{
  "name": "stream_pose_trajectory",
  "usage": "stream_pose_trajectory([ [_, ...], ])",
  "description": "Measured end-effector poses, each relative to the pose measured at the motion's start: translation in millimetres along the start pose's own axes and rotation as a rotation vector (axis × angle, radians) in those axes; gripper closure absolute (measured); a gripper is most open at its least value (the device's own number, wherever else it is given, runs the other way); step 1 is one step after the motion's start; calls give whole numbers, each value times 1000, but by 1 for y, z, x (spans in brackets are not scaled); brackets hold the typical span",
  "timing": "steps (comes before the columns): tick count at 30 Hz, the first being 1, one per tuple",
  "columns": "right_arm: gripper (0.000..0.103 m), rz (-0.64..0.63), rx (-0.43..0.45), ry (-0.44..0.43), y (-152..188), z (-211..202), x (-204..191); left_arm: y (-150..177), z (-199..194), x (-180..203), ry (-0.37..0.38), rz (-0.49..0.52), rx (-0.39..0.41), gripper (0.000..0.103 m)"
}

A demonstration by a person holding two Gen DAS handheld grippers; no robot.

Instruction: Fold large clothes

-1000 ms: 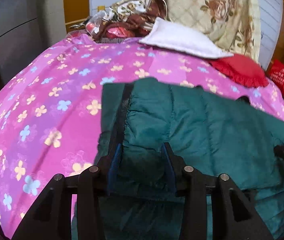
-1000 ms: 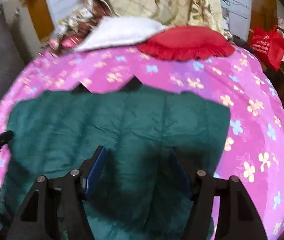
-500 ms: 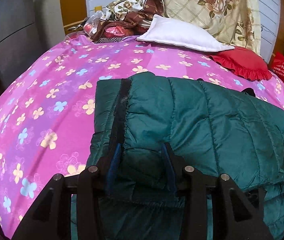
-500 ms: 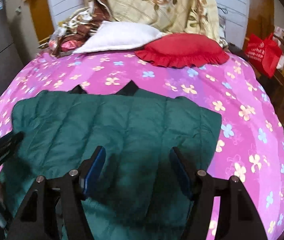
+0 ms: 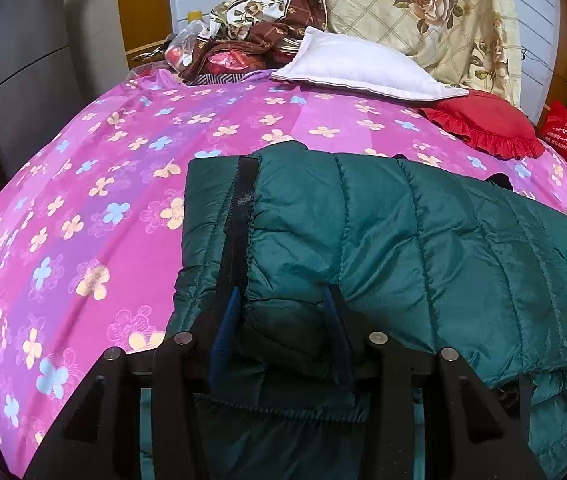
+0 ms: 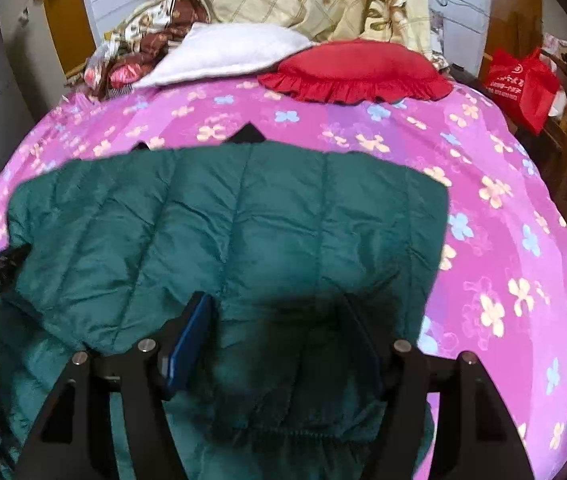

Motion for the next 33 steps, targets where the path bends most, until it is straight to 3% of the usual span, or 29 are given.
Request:
stream_pose_trajectory([
  [5, 34, 6, 31, -13, 1, -16, 3, 0, 1, 2, -8, 1, 8, 81],
  [9, 33, 1, -36, 17, 8, 17, 7, 1, 2, 2, -7, 5, 16, 78],
  [12, 33, -31, -18, 49, 5, 17, -1, 1, -5, -2, -3, 10, 7, 78],
  [20, 32, 21, 39, -20, 13, -40, 2, 14, -48, -25, 6, 0, 22, 78],
  [27, 32, 52, 6, -87, 39, -81, 12, 39, -92, -42, -12, 37, 50, 78],
  [33, 32, 27, -8, -83, 72, -107, 11, 68, -118, -51, -21, 55, 43, 78],
])
Point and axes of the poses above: each gripper's, at about its wrist camera, not at the fingertips, and z roughly the way its jaws point, x to its right, y to its underside, the point moved 2 cm from there along z, roughly the way its jaws point, and after that the axes turned 6 degrees about z, right-handed, at the moved point
